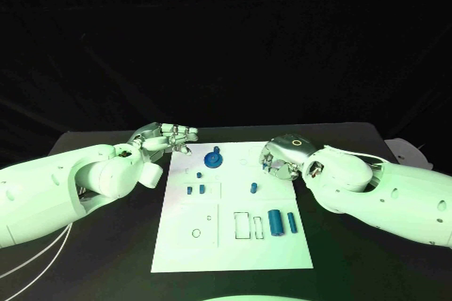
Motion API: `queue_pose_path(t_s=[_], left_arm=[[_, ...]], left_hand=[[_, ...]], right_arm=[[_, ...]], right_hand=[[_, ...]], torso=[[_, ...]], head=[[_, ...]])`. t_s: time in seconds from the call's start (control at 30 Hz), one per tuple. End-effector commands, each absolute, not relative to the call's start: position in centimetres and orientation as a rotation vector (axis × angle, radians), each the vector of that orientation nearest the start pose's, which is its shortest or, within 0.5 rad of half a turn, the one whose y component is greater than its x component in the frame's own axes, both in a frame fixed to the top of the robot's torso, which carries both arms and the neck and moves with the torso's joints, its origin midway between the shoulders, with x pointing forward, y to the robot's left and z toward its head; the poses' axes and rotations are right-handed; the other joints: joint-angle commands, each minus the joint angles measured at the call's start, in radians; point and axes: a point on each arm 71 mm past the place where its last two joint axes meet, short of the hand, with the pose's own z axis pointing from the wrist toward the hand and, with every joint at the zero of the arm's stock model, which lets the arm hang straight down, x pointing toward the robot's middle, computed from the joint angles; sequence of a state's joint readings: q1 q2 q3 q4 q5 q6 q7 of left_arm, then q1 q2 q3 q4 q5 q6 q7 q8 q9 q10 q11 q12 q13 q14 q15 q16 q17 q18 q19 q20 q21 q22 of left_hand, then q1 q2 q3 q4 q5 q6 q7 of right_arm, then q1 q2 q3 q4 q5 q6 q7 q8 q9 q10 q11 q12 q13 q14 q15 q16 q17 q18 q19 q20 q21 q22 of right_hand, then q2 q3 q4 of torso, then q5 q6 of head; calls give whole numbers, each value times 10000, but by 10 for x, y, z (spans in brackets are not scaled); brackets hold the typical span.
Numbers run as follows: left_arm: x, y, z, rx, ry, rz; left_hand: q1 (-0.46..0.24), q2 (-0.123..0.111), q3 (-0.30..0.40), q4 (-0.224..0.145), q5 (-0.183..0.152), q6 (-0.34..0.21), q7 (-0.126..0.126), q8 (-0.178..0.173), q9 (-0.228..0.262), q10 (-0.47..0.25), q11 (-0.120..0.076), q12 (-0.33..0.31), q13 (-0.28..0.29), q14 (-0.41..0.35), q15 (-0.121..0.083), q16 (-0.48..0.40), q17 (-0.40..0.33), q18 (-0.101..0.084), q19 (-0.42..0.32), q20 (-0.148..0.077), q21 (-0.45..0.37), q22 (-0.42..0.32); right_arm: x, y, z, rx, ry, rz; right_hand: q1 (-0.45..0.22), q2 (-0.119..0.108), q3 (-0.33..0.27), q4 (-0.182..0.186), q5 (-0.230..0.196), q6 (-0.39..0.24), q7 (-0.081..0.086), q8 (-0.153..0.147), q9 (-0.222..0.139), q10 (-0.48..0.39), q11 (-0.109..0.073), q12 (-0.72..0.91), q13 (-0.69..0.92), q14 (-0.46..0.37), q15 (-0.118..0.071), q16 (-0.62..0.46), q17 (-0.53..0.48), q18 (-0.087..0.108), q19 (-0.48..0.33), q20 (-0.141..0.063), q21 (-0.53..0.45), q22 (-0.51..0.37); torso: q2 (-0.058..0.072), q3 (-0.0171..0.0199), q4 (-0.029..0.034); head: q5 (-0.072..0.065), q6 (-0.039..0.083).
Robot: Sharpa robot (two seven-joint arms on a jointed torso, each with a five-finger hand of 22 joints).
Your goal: Assemble the parts on the task board
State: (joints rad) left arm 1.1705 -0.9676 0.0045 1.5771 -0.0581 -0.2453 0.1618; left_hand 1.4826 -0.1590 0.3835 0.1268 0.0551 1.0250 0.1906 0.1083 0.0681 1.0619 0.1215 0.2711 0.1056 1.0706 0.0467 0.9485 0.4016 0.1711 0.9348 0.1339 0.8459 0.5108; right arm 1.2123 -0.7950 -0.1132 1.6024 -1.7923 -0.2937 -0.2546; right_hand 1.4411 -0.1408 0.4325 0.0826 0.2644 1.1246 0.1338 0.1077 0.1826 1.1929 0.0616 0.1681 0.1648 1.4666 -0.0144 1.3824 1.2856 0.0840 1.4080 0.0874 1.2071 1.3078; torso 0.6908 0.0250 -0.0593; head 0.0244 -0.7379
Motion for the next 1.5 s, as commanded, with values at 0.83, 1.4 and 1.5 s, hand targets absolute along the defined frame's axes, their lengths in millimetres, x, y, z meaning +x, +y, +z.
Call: queue_pose_path(t_s=[0.83, 1.4, 1.5], left_arm=[[483, 217, -188, -11800, 16491, -14933], [484, 206, -189, -11732, 16617, -15101], [485, 207, -189, -11736, 16619, -15094]], left_hand=[[-28, 121, -56, -4, 29, -63, -12, 17, -9, -78, 1, 49, 15, -70, 3, -65, -32, 125, 52, 41, -86, -33], [-31, 129, -61, -6, 29, -62, -13, 21, -8, -80, 1, 59, 18, -71, 4, -71, -36, 125, 52, 43, -95, -39], [-31, 129, -61, -6, 29, -62, -13, 21, -8, -80, 1, 59, 18, -71, 4, -71, -36, 125, 52, 43, -95, -39]], right_arm=[[385, -52, -210, -5546, 15947, 8504], [383, -32, -239, -5647, 16543, 8772], [383, -31, -241, -5679, 16632, 8756]], right_hand=[[-147, 38, 131, -47, -54, 126, -23, 4, 27, 151, 12, -83, -27, 514, -9, 118, 62, -106, 105, 19, 112, 978], [-263, 71, 180, -88, -120, 117, -14, -26, 36, 167, 22, -137, -67, 510, -1, 121, 46, -99, 87, 21, 81, 988], [-302, 69, 176, -93, -160, 116, -15, -33, 38, 172, 23, -148, -75, 508, 0, 119, 38, -96, 80, 22, 67, 987]], torso=[[-117, -60, 85], [-97, -37, 60], [-93, -32, 57]], head=[[1379, -377], [1818, -634], [1873, -679]])
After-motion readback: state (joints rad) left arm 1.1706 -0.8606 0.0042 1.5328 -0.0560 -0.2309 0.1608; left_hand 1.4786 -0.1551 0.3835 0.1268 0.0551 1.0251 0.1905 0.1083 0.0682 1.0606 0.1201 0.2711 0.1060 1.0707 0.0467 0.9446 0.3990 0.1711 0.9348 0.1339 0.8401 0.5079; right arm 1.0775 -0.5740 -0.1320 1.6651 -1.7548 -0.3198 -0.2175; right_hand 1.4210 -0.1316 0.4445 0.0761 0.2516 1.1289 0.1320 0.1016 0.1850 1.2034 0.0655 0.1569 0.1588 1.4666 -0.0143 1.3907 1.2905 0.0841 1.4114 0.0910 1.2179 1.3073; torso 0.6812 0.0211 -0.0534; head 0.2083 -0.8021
